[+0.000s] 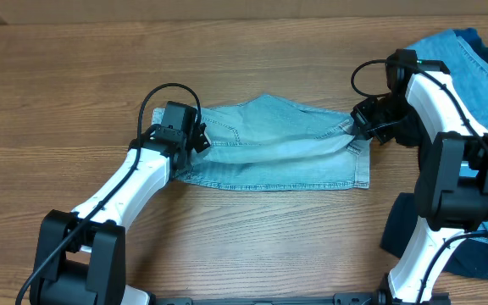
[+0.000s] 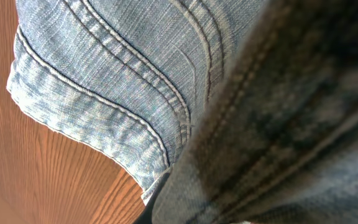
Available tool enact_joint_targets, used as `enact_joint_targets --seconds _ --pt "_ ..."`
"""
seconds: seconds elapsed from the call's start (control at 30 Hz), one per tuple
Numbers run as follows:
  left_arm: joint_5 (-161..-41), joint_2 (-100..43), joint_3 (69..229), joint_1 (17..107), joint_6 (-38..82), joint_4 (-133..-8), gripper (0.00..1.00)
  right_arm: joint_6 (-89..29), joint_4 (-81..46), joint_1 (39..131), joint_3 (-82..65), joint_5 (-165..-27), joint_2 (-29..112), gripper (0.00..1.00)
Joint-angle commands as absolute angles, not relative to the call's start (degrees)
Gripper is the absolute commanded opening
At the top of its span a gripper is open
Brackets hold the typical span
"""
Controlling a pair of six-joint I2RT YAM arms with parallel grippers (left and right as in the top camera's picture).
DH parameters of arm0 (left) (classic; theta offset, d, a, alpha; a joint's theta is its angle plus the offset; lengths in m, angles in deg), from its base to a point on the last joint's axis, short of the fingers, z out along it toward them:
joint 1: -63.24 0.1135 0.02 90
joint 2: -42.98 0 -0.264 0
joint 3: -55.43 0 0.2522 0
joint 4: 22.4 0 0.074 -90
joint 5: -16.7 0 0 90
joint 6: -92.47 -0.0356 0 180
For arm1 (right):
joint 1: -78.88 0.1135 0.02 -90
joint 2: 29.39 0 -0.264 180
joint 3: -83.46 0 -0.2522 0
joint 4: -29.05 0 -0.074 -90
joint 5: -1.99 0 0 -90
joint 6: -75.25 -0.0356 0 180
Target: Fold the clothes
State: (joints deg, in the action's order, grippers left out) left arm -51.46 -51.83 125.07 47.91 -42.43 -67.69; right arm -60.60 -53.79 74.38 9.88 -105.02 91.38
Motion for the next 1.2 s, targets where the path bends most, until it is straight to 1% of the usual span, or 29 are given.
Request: enact_joint_targets --seconds 0.0,0.2,0.3,0.33,0.4,0.47,0.57,0.67,0.83,0.97,1.0,1.07,1.17 --pt "-49.4 -52.6 125.4 48.6 -40.7 -67.6 0.04 -58.3 -50.5 74.4 12.9 -103.6 91.5 0.04" --pt "-49.3 -52.6 125.4 48.6 -40.6 -67.6 0.04 -50.5 -48.0 74.5 27.6 -105.3 88.2 0.04" --pt "-49.4 -52.6 125.4 48.6 -40.6 -67.6 0.04 -43.4 -44.3 76.4 27.9 -105.2 86.0 0.04" --pt "-49.3 -52.6 125.4 48.6 -40.5 -67.6 0.04 -42.5 -43.8 77.4 27.8 -105.0 86.0 0.04" --pt "-49.3 -52.6 125.4 48.6 -39.9 -67.7 0.04 -42.3 -45.3 78.2 26.6 -105.0 86.1 0.04" --pt "-49.3 -52.6 125.4 48.6 -39.7 -67.6 0.04 -39.6 -47.5 79.0 24.3 -105.0 86.1 0.04" --pt "-48.7 -52.6 125.4 48.6 -39.7 -67.6 0.04 -37.4 -50.7 79.2 17.4 -103.7 86.1 0.04" --pt "-48.7 -52.6 125.5 48.6 -39.7 -67.3 0.04 -37.4 -51.6 79.2 9.7 -108.6 86.1 0.04" --pt "-48.7 -52.6 125.5 48.6 -39.7 -67.2 0.04 -38.8 -58.9 80.3 9.1 -108.0 83.7 0.04" --pt "-48.7 -51.5 126.7 48.7 -39.8 -67.2 0.04 -38.9 -68.3 80.3 9.1 -106.4 82.9 0.04" --pt "-48.7 -50.9 127.3 48.9 -40.0 -67.2 0.04 -39.0 -70.3 80.3 9.1 -103.8 82.9 0.04" --pt "-48.7 -50.2 128.4 50.2 -40.0 -67.3 0.04 -39.3 -72.8 80.3 8.9 -98.1 82.9 0.04" --pt "-49.1 -49.3 129.7 51.9 -40.7 -68.5 0.04 -39.8 -71.6 80.3 5.9 -96.8 82.9 0.04"
